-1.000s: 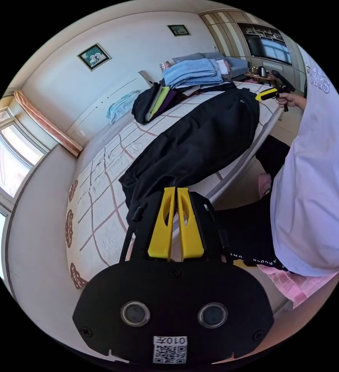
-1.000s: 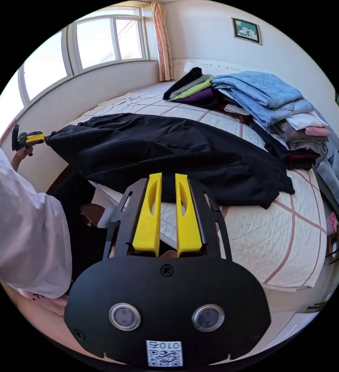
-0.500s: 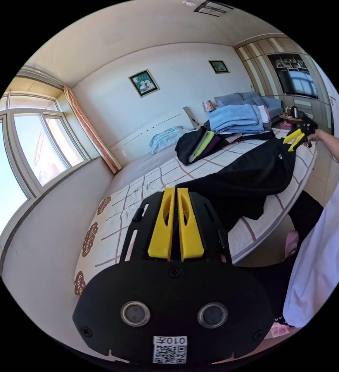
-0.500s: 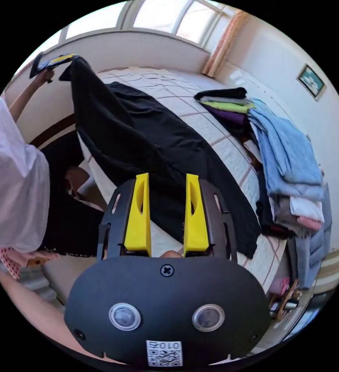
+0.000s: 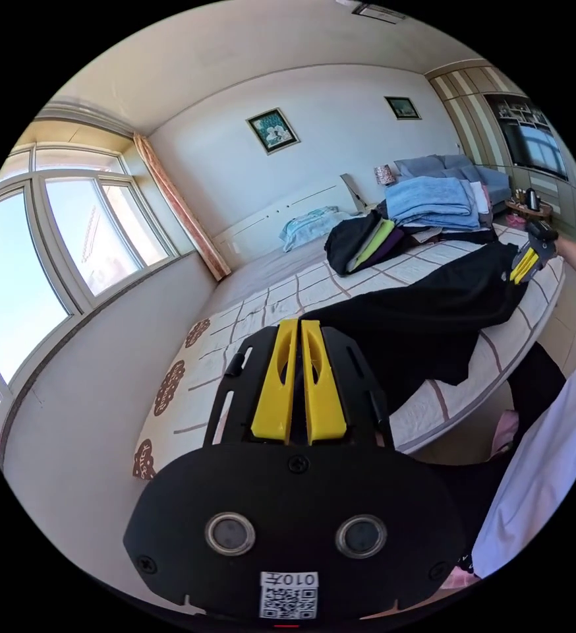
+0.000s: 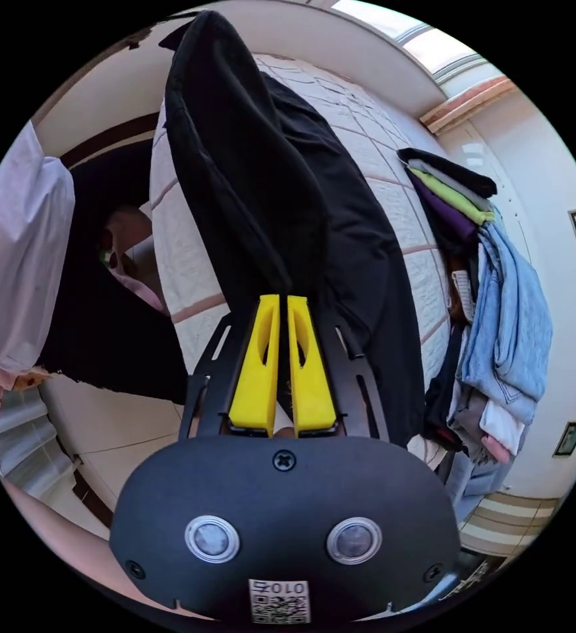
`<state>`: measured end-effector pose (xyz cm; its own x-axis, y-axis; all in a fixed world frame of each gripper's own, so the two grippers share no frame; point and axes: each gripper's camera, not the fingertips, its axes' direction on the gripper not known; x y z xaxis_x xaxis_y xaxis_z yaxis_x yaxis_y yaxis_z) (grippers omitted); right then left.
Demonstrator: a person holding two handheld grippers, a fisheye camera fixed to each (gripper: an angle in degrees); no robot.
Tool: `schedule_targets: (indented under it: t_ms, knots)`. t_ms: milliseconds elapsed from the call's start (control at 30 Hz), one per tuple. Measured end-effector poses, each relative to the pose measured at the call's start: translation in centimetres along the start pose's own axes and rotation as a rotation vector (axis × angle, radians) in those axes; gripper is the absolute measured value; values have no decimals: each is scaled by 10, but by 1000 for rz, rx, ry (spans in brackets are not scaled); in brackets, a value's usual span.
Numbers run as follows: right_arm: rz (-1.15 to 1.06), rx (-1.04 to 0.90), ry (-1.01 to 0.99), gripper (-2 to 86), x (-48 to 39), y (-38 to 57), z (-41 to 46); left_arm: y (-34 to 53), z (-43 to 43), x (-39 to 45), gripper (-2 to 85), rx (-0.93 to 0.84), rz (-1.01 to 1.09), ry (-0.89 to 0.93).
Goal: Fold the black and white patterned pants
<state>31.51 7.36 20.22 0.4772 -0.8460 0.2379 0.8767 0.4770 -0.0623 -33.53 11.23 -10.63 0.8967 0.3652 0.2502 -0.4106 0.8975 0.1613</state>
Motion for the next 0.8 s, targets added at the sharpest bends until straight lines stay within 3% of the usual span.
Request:
schedule_targets:
  t_ms: [167, 233, 333, 433, 567, 800]
  knots:
    - [265, -9, 238, 19, 102, -36, -47, -91, 83, -40, -4, -32, -18, 86]
    - [423, 22, 464, 18, 157, -63, -109, -154, 107, -58, -4, -26, -11, 107]
    - [571, 216, 661, 17, 191, -72, -217, -256, 84, -99, -4, 88, -67, 55]
    - [576, 306, 787, 16, 186, -60, -276, -315, 24, -102, -4, 189, 41, -102]
    - [535, 340, 662, 17, 159, -34, -262, -288, -7, -68, -4, 166, 182, -167]
    - [399, 28, 266, 18, 49, 9, -77, -103, 99, 26, -3, -219, 226, 111]
